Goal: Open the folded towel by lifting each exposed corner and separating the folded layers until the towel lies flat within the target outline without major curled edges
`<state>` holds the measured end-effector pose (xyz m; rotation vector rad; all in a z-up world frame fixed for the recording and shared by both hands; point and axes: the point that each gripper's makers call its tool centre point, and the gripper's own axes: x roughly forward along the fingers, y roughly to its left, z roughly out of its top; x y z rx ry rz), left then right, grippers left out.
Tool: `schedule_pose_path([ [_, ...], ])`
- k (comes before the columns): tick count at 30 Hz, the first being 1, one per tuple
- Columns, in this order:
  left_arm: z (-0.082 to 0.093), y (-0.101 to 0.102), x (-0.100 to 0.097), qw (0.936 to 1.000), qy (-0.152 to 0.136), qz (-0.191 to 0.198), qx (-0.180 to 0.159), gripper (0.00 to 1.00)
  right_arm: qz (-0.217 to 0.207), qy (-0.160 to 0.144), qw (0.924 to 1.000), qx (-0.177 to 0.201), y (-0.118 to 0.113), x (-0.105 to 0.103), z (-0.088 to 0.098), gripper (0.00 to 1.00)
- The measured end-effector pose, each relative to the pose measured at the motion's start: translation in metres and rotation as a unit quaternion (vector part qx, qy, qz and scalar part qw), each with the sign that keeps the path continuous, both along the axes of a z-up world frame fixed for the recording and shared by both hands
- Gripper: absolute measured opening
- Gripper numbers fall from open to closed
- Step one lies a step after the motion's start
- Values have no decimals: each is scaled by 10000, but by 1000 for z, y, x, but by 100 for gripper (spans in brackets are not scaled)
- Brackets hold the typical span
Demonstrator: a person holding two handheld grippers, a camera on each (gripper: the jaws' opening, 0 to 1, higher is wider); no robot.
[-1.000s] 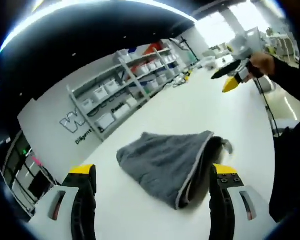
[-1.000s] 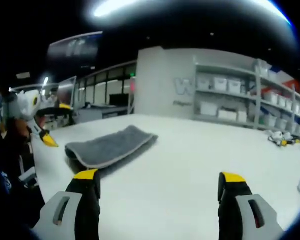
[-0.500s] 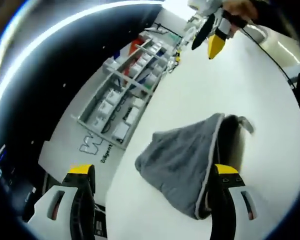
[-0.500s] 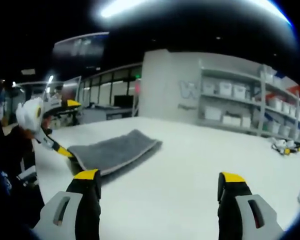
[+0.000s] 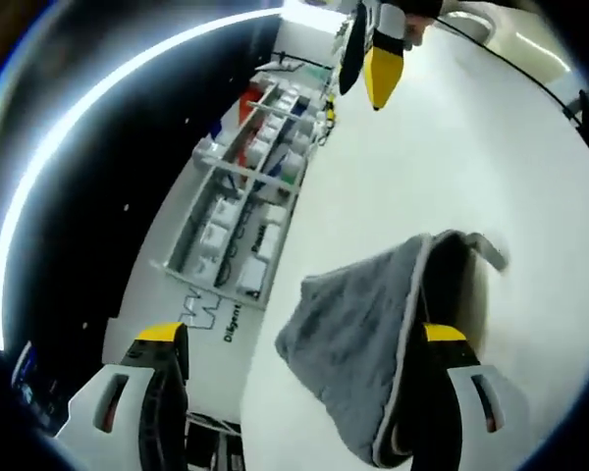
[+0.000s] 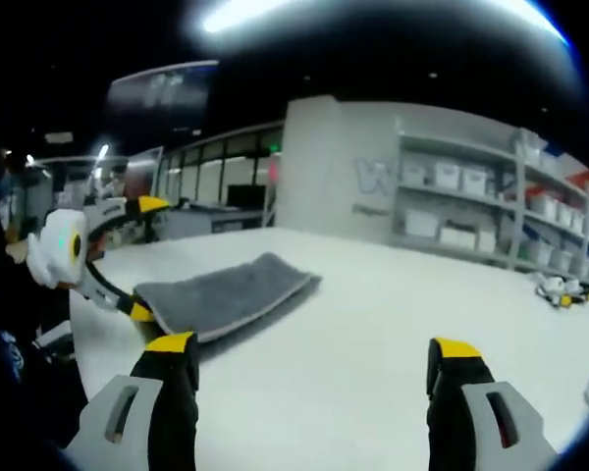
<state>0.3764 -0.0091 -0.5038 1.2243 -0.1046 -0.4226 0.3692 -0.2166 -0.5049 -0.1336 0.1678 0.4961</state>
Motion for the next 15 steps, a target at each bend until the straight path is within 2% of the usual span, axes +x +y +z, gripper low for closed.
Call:
schedule_pose_path([
  [6, 10, -13, 0, 9998, -186, -75, 41, 89, 39, 3, 10000, -19, 2, 0, 0, 97],
  [11, 3, -27, 3, 9996, -142, -190, 160, 87, 49, 5, 10000, -12, 3, 2, -1, 97],
  [15, -1, -33, 8, 9996, -80, -251, 120, 85, 102, 15, 9999, -16, 6, 2, -3, 97],
])
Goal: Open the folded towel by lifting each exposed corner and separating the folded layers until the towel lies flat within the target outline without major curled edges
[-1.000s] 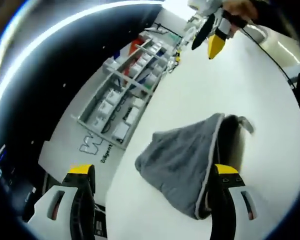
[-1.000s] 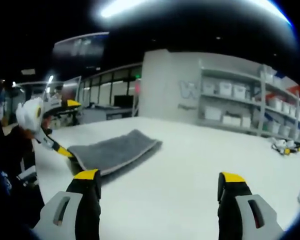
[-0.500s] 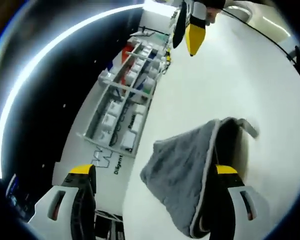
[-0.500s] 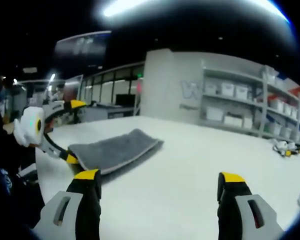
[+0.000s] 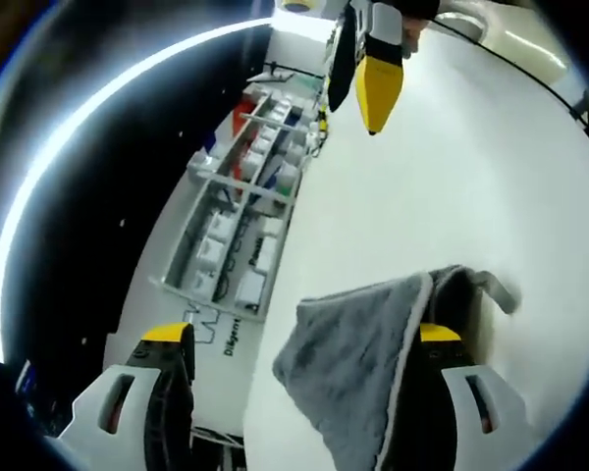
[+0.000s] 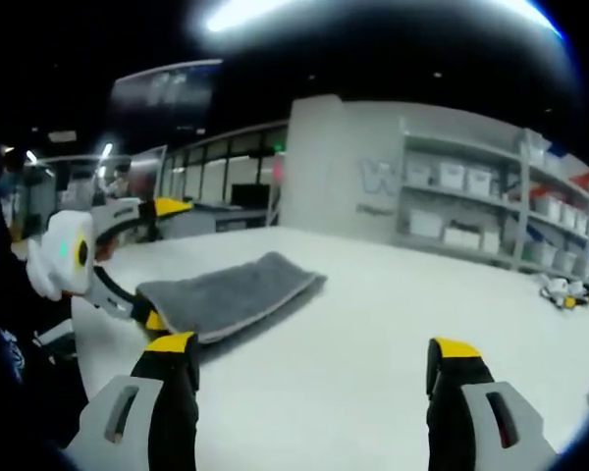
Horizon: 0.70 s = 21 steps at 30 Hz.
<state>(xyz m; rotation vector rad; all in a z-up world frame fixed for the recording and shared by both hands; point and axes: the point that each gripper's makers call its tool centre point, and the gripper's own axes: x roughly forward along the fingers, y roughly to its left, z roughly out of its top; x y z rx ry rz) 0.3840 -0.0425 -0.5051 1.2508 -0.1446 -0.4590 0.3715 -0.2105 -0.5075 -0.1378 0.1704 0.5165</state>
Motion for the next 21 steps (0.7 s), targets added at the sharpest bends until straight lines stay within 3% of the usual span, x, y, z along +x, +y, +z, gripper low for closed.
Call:
schedule_pose_path([
  [5, -2, -10, 1, 10000, 4, -52, 59, 83, 43, 7, 10000, -24, 4, 3, 0, 97],
  [17, -24, -22, 0, 9982, 524, -192, 207, 35, 126, -286, 9994, -125, 13, 20, 27, 93],
  [21, -29, -25, -2, 9975, 604, -228, 288, 29, 167, -336, 9991, -203, 14, 31, 36, 89],
])
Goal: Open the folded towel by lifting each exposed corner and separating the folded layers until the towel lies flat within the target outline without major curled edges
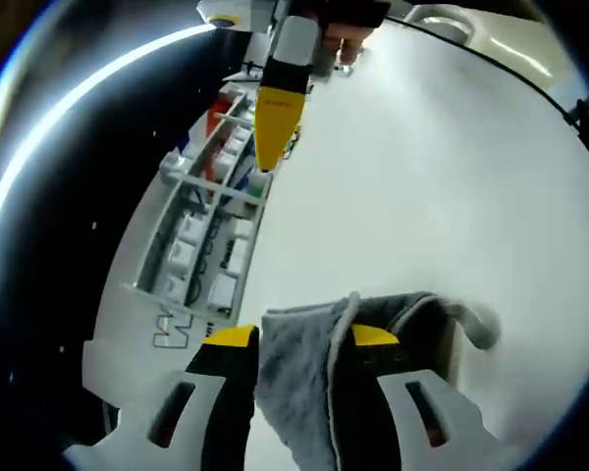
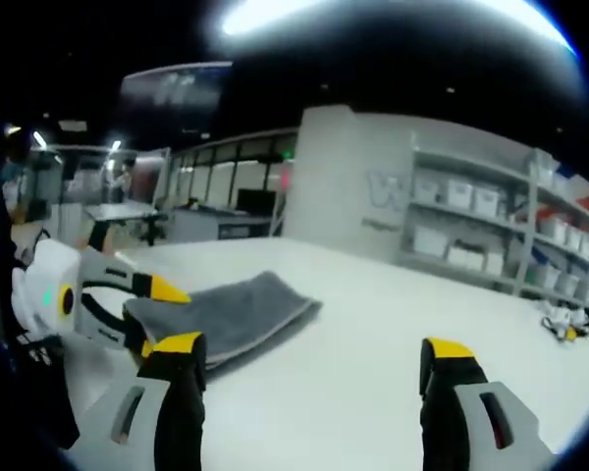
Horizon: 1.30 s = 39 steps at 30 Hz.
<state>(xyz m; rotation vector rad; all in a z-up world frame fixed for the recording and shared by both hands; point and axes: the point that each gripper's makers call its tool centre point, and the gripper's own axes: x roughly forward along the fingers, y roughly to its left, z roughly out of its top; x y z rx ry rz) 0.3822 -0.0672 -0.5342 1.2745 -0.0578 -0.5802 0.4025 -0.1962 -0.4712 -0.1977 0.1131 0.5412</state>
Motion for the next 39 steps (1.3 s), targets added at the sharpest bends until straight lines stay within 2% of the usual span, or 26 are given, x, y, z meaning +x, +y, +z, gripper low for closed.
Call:
schedule_pose_path([
  [6, -4, -2, -2, 9999, 74, -88, 83, 17, 46, -114, 9999, -117, 1, 20, 22, 83],
  [8, -4, -3, -3, 9998, 96, -116, 102, 12, 105, -238, 9989, -387, 3, 30, 27, 79],
  [10, -5, -3, -4, 9997, 131, -144, 121, 6, 177, -320, 9969, -690, 6, 41, 24, 75],
  [12, -4, -2, -4, 9997, 141, -149, 107, 6, 260, -401, 9941, -975, 10, 52, 16, 73],
  [14, -2, -2, -5, 9998, 119, -153, 110, 5, 307, -394, 9939, -979, 14, 61, 10, 71],
  [17, -1, 0, -5, 9998, 109, -156, 98, 4, 464, -179, 9951, -852, 22, 68, 1, 71],
  [20, 2, 0, -5, 9998, 39, -165, 76, 3, 504, -228, 9936, -986, 28, 76, 1, 71],
  [24, 10, 2, -3, 9999, -16, -138, -76, 3, 680, -333, 9870, -1416, 37, 85, -6, 73],
  [26, 13, 4, -2, 9998, -13, -112, -161, 3, 738, -308, 9830, -1654, 34, 100, -12, 72],
  [28, 14, 4, -2, 9997, 3, -100, -208, 3, 946, -318, 9757, -1949, 43, 99, -26, 71],
  [30, 15, 5, 0, 9996, 21, -68, -272, 3, 1205, -451, 9641, -2322, 53, 95, -37, 70],
  [32, 16, 5, 1, 9995, 38, -57, -303, 3, 1488, -567, 9547, -2513, 62, 88, -43, 70],
  [33, 16, 5, 1, 9995, 40, -56, -311, 3, 1643, -594, 9526, -2492, 68, 84, -45, 70],
  [36, 17, 5, 1, 9995, 44, -77, -318, 3, 1749, -527, 9519, -2460, 74, 84, -49, 68],
  [37, 17, 5, 1, 9995, 28, -82, -303, 3, 1673, -350, 9550, -2425, 72, 88, -52, 64],
  [39, 17, 5, 0, 9995, 16, -93, -305, 3, 1445, 32, 9700, -1957, 68, 100, -49, 54],
])
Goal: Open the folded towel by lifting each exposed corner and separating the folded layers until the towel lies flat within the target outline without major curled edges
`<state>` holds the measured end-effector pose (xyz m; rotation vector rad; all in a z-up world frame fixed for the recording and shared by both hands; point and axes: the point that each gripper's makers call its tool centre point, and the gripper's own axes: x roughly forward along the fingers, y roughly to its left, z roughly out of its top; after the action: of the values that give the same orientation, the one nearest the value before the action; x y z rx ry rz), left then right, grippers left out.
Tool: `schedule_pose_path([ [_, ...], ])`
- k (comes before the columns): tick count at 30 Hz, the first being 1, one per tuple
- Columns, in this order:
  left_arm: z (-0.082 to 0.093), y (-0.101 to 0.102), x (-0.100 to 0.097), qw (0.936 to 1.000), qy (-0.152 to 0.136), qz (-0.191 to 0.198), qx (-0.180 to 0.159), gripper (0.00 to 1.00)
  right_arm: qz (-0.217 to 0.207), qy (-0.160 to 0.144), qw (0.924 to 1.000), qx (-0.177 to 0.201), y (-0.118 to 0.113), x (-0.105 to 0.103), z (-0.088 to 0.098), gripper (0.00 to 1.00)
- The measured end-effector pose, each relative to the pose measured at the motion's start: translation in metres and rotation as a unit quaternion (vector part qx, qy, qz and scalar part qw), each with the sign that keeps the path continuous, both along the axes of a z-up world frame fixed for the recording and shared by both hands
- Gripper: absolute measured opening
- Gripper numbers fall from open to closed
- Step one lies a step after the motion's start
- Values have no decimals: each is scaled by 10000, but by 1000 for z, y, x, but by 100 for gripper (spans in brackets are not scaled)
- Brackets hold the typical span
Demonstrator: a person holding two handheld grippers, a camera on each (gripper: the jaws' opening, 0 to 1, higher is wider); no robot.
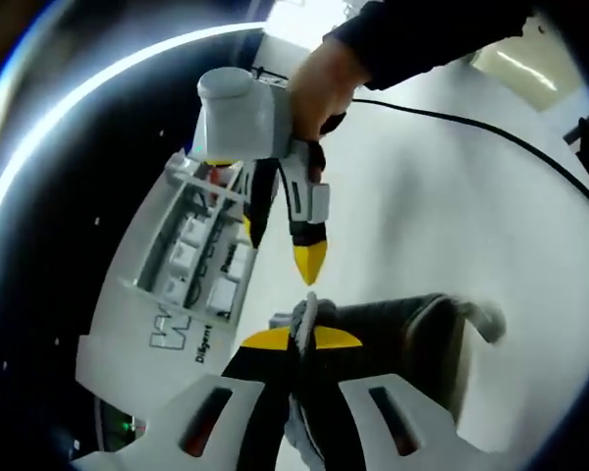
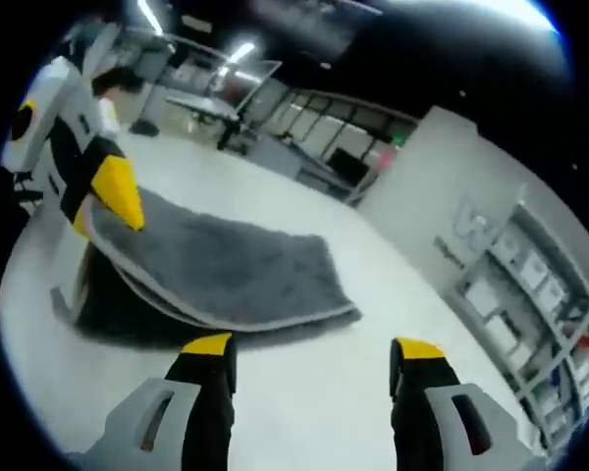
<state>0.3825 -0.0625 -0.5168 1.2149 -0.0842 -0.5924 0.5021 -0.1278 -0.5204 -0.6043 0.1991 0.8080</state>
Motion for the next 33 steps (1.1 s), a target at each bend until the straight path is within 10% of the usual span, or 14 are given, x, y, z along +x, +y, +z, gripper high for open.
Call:
schedule_pose_path([
  [4, 1, 2, 0, 10000, -26, 11, -47, 3, -302, 1110, 9836, 1390, 6, 19, 13, 50],
  [10, 6, 5, 2, 9998, -29, 69, -186, 3, -594, 2335, 9455, 2189, 19, 45, 8, 36],
  [23, 23, 18, 10, 9975, -244, 306, -594, 3, -1014, 4140, 8289, 3621, 59, 90, -10, 33],
  [31, 25, 27, 14, 9962, -198, 409, -738, 3, -1318, 4548, 8030, 3618, 61, 101, -29, 30],
  [33, 26, 27, 13, 9959, -190, 405, -782, 3, -1335, 4584, 8071, 3474, 64, 94, -34, 31],
])
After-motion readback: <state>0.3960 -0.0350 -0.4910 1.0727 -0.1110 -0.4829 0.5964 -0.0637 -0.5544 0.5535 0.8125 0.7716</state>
